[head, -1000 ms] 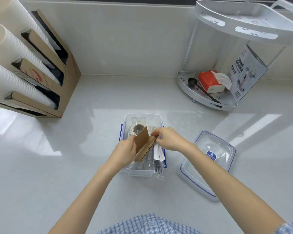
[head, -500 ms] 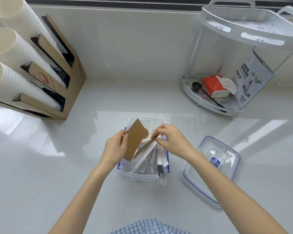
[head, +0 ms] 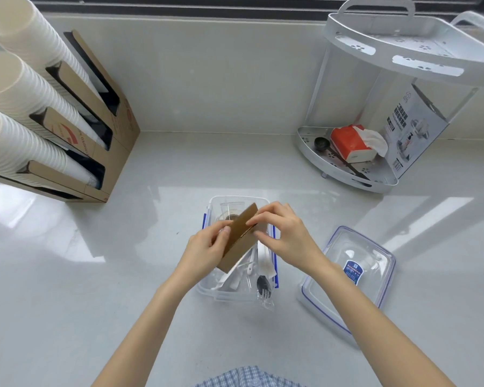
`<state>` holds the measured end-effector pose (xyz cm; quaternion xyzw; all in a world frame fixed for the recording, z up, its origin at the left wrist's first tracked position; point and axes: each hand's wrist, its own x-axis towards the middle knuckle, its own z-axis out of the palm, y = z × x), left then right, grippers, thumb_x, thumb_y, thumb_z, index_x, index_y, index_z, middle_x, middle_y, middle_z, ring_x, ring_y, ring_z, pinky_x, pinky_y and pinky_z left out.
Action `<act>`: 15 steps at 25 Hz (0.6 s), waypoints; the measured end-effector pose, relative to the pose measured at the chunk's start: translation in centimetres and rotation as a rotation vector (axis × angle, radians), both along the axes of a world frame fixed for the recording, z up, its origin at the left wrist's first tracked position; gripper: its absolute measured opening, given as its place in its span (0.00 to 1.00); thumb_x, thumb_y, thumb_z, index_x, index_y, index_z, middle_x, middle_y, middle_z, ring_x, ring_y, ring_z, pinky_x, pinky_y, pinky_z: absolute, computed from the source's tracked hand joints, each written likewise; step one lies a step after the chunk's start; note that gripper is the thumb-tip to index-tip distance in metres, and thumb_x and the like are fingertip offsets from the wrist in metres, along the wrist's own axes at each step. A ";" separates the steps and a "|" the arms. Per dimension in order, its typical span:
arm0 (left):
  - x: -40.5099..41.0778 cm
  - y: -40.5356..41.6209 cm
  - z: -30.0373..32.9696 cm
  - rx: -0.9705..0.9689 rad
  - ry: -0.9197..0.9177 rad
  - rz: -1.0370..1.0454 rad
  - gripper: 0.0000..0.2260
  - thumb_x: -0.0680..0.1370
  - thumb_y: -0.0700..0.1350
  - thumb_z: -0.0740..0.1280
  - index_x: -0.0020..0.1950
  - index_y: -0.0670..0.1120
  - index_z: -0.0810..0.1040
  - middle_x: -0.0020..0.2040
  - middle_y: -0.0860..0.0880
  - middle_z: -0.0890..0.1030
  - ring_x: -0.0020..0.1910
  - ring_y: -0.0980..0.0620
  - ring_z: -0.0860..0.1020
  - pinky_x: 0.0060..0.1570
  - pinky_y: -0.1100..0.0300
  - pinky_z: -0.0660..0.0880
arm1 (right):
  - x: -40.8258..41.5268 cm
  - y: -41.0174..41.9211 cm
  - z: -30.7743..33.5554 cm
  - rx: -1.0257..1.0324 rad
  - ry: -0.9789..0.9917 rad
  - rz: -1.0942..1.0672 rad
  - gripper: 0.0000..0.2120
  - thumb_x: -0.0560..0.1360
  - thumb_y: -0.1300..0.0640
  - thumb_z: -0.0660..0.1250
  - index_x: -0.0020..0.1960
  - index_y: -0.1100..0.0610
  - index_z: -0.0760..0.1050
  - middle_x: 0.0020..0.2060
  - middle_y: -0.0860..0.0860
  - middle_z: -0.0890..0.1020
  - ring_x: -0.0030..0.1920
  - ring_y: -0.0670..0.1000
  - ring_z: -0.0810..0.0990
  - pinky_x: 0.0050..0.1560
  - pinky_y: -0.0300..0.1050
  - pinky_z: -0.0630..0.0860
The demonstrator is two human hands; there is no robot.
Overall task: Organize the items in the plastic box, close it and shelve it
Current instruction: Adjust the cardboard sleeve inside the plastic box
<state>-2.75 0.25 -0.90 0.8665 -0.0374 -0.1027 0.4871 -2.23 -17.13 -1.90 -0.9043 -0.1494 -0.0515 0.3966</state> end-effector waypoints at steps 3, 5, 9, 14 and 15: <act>-0.6 -0.9 0.0 -0.193 0.164 -0.059 0.10 0.78 0.48 0.55 0.54 0.53 0.74 0.44 0.54 0.78 0.45 0.55 0.75 0.44 0.62 0.70 | 0.5 0.5 0.2 -0.048 -0.015 0.039 0.10 0.70 0.56 0.67 0.50 0.54 0.80 0.47 0.51 0.79 0.48 0.47 0.68 0.52 0.30 0.65; -0.7 -1.0 0.1 -0.235 0.212 -0.089 0.08 0.77 0.47 0.59 0.55 0.53 0.72 0.44 0.55 0.78 0.44 0.55 0.76 0.42 0.62 0.72 | 0.8 0.7 0.4 -0.049 -0.017 0.040 0.10 0.71 0.57 0.67 0.52 0.54 0.80 0.49 0.52 0.79 0.49 0.47 0.68 0.53 0.33 0.64; -0.8 -0.3 0.3 -0.268 0.212 -0.053 0.08 0.76 0.42 0.60 0.52 0.52 0.72 0.44 0.51 0.78 0.42 0.54 0.77 0.42 0.61 0.75 | 0.7 1.1 0.6 0.072 0.023 -0.050 0.15 0.73 0.60 0.66 0.59 0.54 0.76 0.58 0.51 0.75 0.56 0.48 0.71 0.54 0.30 0.65; -0.6 1.1 0.2 -0.349 0.206 0.073 0.08 0.76 0.41 0.61 0.54 0.50 0.72 0.44 0.51 0.78 0.41 0.53 0.77 0.45 0.56 0.76 | 0.3 1.7 0.4 0.194 0.298 -0.175 0.20 0.75 0.59 0.64 0.66 0.54 0.67 0.53 0.49 0.72 0.45 0.44 0.74 0.46 0.30 0.68; -0.6 1.2 0.2 -0.343 0.197 0.073 0.08 0.76 0.41 0.61 0.53 0.51 0.72 0.44 0.51 0.78 0.41 0.52 0.77 0.45 0.56 0.75 | 0.3 1.9 0.4 0.197 0.328 -0.165 0.19 0.75 0.59 0.64 0.65 0.54 0.69 0.51 0.48 0.73 0.41 0.42 0.74 0.42 0.27 0.68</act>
